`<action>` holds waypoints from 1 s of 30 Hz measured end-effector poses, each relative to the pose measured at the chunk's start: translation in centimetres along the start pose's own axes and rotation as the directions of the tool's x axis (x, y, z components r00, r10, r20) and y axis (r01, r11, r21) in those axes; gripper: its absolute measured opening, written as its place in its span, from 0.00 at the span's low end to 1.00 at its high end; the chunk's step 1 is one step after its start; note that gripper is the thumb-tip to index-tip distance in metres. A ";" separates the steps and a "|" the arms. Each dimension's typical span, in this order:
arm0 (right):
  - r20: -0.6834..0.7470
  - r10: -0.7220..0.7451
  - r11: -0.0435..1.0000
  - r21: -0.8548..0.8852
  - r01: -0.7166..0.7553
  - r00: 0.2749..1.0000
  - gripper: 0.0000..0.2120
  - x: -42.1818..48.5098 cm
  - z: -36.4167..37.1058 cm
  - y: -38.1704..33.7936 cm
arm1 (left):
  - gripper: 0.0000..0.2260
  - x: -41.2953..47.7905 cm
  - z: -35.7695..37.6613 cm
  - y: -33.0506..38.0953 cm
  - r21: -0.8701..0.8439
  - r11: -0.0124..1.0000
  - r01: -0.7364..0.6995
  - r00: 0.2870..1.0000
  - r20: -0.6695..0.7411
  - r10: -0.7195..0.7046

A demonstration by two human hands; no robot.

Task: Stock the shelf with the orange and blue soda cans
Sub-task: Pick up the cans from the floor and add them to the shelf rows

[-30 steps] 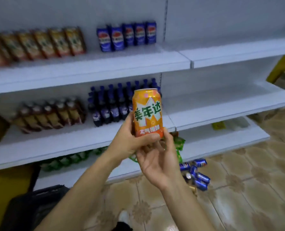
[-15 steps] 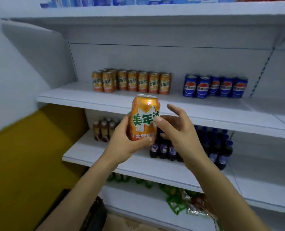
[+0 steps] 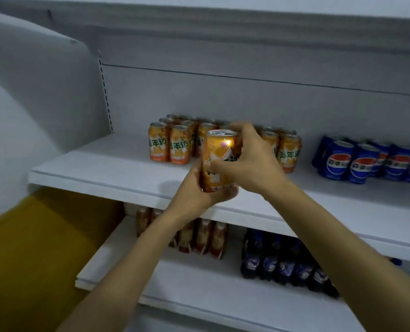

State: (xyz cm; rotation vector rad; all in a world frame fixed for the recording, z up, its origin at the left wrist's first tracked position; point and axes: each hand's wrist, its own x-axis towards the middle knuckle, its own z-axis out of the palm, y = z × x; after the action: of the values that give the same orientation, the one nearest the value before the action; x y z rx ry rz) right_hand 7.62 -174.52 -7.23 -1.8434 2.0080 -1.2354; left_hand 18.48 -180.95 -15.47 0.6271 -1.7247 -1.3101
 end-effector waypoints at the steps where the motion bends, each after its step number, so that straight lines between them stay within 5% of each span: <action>1: -0.016 0.007 0.999 -0.036 -0.007 1.000 0.40 1.6 0.9 0.4 | 0.28 1.6 -0.8 -0.7 0.041 0.999 0.011 1.000 0.022 -0.012; 8: -0.148 0.102 0.987 -0.109 -0.118 0.984 0.42 12.7 8.4 5.1 | 0.35 11.1 -6.6 -5.5 0.429 0.903 0.012 1.000 0.007 -0.016; 14: -0.078 0.206 0.972 -0.097 -0.213 0.975 0.47 18.0 12.3 8.4 | 0.32 10.3 -9.5 -6.5 0.819 0.561 -0.124 0.992 0.097 0.078; 22: -0.142 0.213 0.973 0.123 -0.197 0.967 0.47 14.9 14.7 10.7 | 0.28 9.7 -10.2 -7.2 0.884 0.450 -0.127 0.992 0.117 0.049; 26: -0.150 0.247 0.967 0.096 -0.235 0.957 0.36 14.2 16.0 11.4 | 0.26 9.7 -9.7 -7.4 0.900 0.418 -0.122 0.991 0.131 0.009; 30: -0.104 0.277 0.960 0.059 -0.272 0.955 0.37 15.5 16.1 11.2 | 0.25 9.6 -9.5 -7.6 0.907 0.410 -0.092 0.991 0.125 -0.054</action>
State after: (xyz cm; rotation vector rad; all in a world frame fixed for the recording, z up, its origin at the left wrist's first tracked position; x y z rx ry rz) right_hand 5.29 -196.64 -18.61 -1.4417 2.1845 -1.3119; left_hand 20.92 -195.91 -18.68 1.1295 -2.5262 -0.2150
